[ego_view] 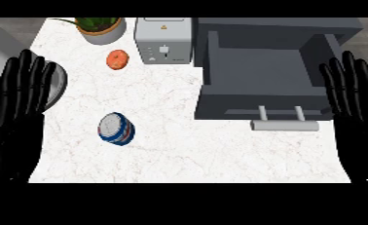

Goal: Pick up the can, place it into the drawer and close the drawer

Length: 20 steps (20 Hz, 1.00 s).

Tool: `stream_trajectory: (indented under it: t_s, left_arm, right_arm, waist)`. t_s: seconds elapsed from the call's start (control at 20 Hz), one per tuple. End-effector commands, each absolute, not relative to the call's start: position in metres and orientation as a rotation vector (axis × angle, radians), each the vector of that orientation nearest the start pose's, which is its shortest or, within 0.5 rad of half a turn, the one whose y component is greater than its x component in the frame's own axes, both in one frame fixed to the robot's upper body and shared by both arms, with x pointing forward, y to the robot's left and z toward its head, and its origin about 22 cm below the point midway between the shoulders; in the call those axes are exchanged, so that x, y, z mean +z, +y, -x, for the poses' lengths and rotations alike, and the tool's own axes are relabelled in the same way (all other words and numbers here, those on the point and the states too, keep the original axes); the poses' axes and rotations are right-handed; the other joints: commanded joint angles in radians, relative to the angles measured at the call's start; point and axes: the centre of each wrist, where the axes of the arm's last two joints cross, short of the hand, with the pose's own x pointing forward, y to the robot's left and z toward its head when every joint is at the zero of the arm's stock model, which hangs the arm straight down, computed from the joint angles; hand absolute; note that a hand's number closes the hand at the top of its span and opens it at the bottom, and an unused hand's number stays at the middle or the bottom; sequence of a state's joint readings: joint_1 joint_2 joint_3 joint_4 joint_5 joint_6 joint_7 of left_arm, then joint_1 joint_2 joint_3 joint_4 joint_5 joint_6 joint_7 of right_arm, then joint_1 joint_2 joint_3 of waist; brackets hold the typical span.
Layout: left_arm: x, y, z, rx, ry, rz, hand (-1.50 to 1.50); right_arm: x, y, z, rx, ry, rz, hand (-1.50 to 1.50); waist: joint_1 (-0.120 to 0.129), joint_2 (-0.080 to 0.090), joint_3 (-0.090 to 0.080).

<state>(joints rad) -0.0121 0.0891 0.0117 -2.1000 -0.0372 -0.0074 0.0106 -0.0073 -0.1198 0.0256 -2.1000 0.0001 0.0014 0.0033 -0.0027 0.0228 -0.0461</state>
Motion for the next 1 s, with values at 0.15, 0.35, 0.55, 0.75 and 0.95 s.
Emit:
stream_trajectory:
  t_s: [0.15, 0.35, 0.55, 0.75, 0.95]
  left_arm:
    - [0.120, 0.224, -0.193, 0.170, -2.047, -0.456, -1.50]
    - [0.085, 0.252, -0.171, 0.505, -1.672, -0.651, -1.50]
    - [0.095, 0.216, -0.158, 0.622, -1.615, -0.674, -1.50]
    - [0.090, 0.176, -0.142, 0.659, -1.575, -0.699, -1.50]
    - [0.098, 0.151, -0.150, 0.658, -1.620, -0.714, -1.50]
  right_arm:
    - [0.127, -0.245, -0.216, 0.104, -2.081, 0.069, -1.50]
    - [0.098, -0.262, -0.204, -0.060, -1.842, 0.181, -1.50]
    - [0.101, -0.259, -0.200, -0.054, -1.795, 0.150, -1.50]
    - [0.115, -0.269, -0.198, -0.048, -1.790, 0.174, -1.50]
    - [0.102, -0.278, -0.208, -0.064, -1.790, 0.152, -1.50]
  waist:
    - [0.013, -0.025, 0.049]
    - [0.034, -0.021, 0.046]
    - [0.006, -0.026, 0.051]
    - [-0.002, -0.025, 0.049]
    - [0.000, -0.022, 0.048]
